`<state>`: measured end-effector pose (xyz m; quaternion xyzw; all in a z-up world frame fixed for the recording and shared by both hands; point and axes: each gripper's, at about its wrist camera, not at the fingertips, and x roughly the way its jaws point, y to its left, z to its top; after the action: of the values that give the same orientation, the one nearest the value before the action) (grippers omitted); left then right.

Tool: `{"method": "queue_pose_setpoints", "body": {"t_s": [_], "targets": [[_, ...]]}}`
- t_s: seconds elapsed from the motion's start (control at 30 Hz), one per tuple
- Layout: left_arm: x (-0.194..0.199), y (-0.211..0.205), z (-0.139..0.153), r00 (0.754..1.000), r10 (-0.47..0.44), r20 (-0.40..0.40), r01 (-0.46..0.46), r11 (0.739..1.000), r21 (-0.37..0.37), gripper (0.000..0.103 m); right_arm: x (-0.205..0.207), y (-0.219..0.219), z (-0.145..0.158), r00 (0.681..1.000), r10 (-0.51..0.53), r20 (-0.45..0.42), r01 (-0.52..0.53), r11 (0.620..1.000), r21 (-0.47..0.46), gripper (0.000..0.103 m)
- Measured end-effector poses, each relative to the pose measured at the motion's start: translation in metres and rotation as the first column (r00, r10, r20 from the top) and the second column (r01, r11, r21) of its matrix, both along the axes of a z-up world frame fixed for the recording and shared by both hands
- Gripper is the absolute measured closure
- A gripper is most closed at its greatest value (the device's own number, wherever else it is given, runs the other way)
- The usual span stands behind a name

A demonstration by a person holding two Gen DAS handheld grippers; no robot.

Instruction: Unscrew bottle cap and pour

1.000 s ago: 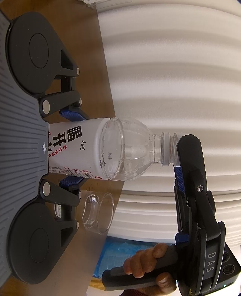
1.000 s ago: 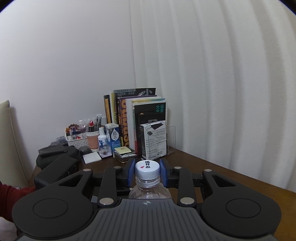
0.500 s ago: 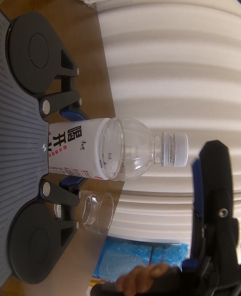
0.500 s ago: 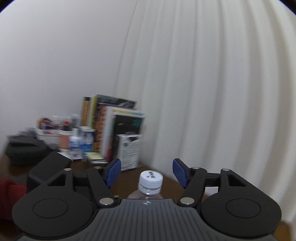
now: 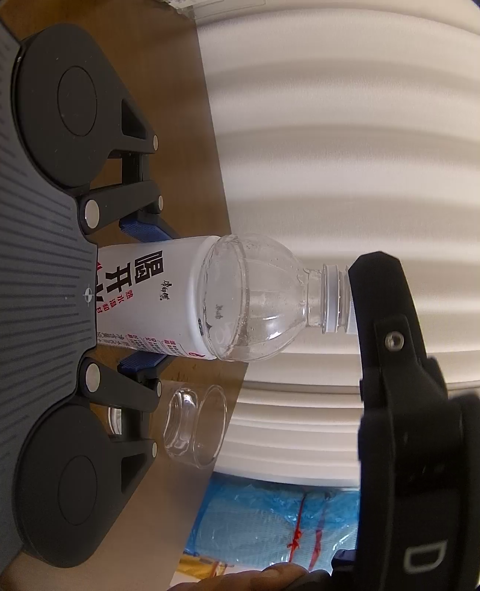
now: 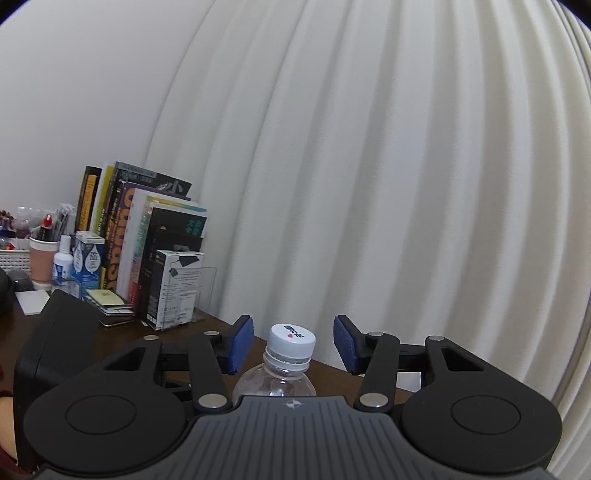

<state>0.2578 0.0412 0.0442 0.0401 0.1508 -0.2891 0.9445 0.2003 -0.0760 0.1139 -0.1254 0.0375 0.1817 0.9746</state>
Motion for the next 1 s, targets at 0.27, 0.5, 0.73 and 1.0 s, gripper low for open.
{"method": "queue_pose_setpoints", "body": {"t_s": [0.27, 0.5, 0.73, 1.0], "targets": [[0.001, 0.000, 0.001, 1.000, 0.000, -0.001, 0.000, 1.000, 0.000, 0.045, 0.008, 0.000, 0.002, 0.999, 0.006, -0.045, -0.005, 1.000, 0.027, 0.070], [0.002, 0.000, -0.001, 1.000, -0.002, -0.002, 0.002, 1.000, -0.002, 0.045, 0.016, -0.013, 0.007, 0.993, 0.077, -0.089, -0.073, 0.996, 0.057, 0.071], [0.002, 0.001, 0.000, 1.000, -0.006, -0.001, 0.006, 1.000, 0.000, 0.045, 0.034, -0.040, 0.019, 0.956, 0.242, -0.167, -0.231, 0.969, 0.083, 0.071], [0.002, 0.004, 0.000, 1.000, -0.013, 0.001, 0.013, 1.000, 0.001, 0.045, 0.061, -0.063, 0.032, 0.868, 0.437, -0.236, -0.430, 0.899, 0.083, 0.071]]}}
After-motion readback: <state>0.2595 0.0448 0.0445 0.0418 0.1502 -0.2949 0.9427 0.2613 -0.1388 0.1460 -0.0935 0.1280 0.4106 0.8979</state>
